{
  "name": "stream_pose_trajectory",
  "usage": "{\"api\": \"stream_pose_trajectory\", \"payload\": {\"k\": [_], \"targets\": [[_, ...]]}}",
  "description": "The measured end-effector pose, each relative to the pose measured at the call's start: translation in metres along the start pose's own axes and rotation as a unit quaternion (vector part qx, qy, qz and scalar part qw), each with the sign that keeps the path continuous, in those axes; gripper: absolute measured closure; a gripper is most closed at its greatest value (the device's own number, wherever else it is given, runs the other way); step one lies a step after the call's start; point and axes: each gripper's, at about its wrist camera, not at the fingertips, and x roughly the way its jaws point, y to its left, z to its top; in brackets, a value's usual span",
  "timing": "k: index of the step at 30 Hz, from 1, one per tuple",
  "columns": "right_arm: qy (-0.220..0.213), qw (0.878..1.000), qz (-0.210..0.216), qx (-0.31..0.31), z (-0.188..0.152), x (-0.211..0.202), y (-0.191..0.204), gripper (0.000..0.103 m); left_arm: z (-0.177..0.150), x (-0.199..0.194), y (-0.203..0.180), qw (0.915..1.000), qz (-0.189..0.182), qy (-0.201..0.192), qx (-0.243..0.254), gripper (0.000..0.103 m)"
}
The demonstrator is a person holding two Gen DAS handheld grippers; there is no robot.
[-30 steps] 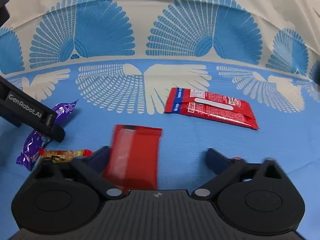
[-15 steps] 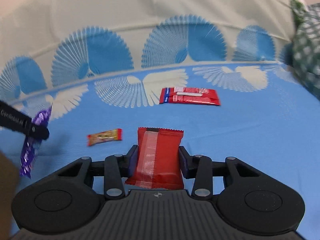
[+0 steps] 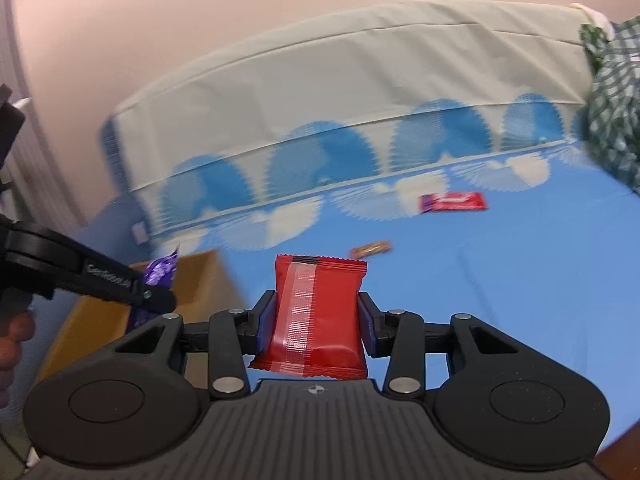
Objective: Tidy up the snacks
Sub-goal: 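Carry the purple bar with the left tool toward the box while the right tool carries the red packet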
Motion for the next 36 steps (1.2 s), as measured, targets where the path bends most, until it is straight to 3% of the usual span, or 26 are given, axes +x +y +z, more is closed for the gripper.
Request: {"api": "stream_pose_trajectory", "payload": {"k": [10, 17, 36], "targets": [[0.04, 0.993, 0.094, -0.056, -0.06, -0.08, 0.108, 0.059, -0.127, -0.096, 0.061, 0.9983, 0.05, -0.008, -0.029, 0.088], [0.036, 0.987, 0.103, -0.116, -0.076, -0.114, 0.149, 0.059, -0.187, -0.127, 0.089, 0.9955, 0.058, -0.017, -0.073, 0.088], [0.002, 0.98, 0.09, -0.175, -0.085, -0.148, 0.178, 0.059, -0.214, -0.162, 0.102, 0.9924, 0.043, -0.06, -0.098, 0.088]]}}
